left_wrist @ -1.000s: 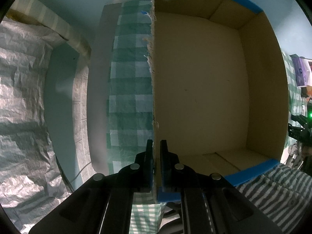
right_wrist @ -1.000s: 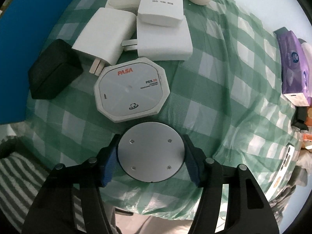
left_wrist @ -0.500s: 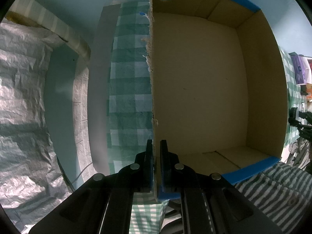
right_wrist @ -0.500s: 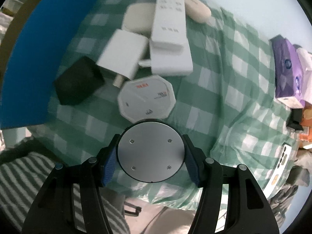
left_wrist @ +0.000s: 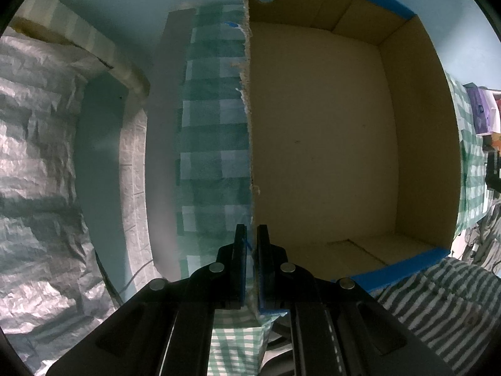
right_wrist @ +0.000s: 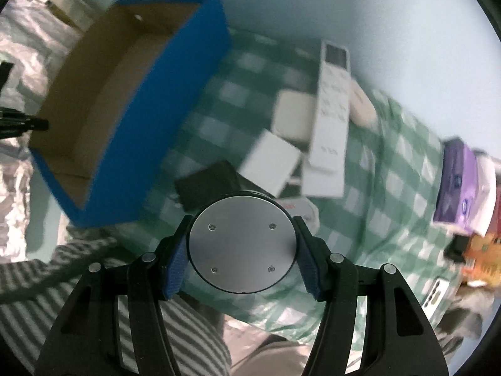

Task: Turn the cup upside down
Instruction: 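Carry the grey disc with the right tool over into the box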

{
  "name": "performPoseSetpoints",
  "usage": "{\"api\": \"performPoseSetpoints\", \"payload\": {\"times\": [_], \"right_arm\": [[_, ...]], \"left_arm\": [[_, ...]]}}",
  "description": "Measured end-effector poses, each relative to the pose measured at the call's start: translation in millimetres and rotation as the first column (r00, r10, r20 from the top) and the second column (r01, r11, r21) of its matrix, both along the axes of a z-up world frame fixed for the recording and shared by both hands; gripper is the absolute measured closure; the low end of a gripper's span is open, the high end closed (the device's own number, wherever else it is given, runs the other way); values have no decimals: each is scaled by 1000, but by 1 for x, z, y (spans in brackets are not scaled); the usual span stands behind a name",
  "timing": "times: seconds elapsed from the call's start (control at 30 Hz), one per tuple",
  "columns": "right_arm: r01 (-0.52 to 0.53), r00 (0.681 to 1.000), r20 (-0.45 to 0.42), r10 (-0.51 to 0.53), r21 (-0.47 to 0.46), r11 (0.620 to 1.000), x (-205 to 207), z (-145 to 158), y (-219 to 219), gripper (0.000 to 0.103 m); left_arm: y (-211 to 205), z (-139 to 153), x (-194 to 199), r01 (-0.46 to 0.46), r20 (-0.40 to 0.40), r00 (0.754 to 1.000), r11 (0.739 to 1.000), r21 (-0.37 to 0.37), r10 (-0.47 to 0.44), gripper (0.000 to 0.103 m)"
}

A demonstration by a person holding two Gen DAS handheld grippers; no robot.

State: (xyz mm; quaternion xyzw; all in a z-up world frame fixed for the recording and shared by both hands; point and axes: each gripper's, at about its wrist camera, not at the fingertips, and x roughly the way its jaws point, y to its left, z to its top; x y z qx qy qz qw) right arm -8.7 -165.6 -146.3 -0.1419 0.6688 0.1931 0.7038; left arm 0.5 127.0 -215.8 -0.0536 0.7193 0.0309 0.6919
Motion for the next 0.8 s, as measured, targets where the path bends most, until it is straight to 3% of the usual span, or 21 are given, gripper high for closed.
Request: {"api": "performPoseSetpoints", "payload": {"times": [0.4, 0.8], "right_arm": [[-171, 984, 52, 169, 59, 983, 12, 28, 93, 42], [-311, 950, 25, 310, 76, 947, 7, -3, 167, 42]], "left_arm": [[0, 1, -2, -10, -5, 1000, 1000, -6, 10, 97], [-1, -1, -8, -17, -13, 1000, 1000, -9, 17, 97]]}}
